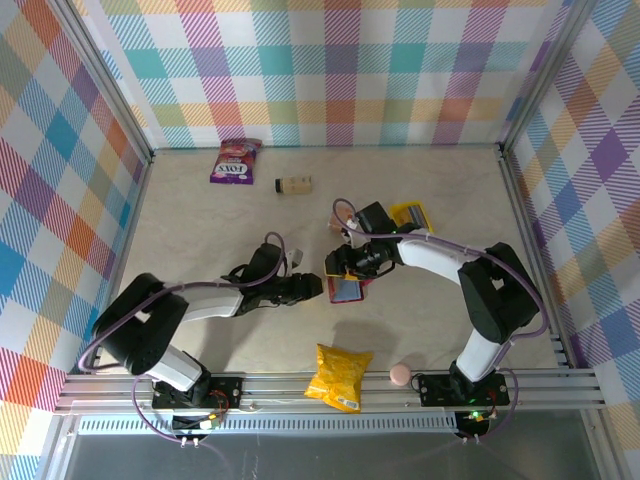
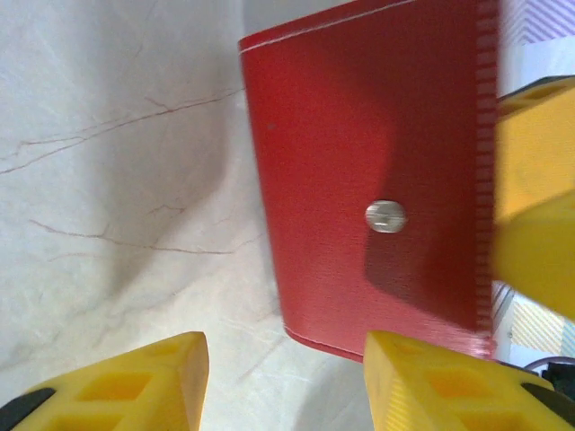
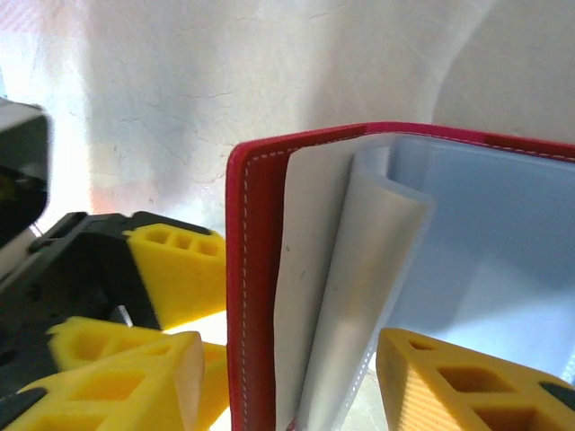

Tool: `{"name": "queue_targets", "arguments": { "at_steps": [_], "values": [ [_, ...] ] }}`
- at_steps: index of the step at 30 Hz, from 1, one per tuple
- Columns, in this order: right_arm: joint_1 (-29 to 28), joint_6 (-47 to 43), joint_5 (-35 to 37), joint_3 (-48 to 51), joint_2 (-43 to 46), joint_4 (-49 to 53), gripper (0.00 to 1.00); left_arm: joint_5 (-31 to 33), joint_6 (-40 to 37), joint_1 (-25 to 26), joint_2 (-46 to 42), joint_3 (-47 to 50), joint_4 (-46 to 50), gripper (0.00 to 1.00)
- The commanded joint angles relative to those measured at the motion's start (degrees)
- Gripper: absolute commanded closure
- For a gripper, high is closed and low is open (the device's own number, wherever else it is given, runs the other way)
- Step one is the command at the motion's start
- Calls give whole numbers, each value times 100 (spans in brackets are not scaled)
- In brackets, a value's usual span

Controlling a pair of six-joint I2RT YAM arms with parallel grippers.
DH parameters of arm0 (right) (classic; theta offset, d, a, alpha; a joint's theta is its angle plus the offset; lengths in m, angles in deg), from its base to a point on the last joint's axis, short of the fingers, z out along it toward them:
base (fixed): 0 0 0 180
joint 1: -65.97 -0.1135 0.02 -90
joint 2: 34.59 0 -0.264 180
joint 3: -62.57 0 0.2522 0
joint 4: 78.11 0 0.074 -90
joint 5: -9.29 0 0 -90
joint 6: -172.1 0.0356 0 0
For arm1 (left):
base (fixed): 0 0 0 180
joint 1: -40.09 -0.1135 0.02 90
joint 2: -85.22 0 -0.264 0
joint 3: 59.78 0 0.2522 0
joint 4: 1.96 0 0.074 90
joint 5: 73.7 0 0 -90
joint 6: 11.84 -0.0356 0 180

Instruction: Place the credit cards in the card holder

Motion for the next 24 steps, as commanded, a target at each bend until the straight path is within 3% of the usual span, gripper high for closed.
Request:
{"name": "queue_targets", "arguments": {
  "at_steps": [1, 11, 19, 24],
  "values": [
    [-159, 159, -22, -118, 54, -123, 46, 307, 1, -48, -626, 238, 401, 51],
    [-589, 388, 368, -492, -331, -349, 46, 654, 186, -48, -1929, 982, 1009, 52],
    [-832, 605, 642, -657, -627, -545, 46, 1075, 155, -74, -3087, 1182, 2013, 52],
    [-1048, 646, 836, -834, -890, -542, 46, 1064, 191, -101, -3356, 1287, 2198, 52]
  ]
}}
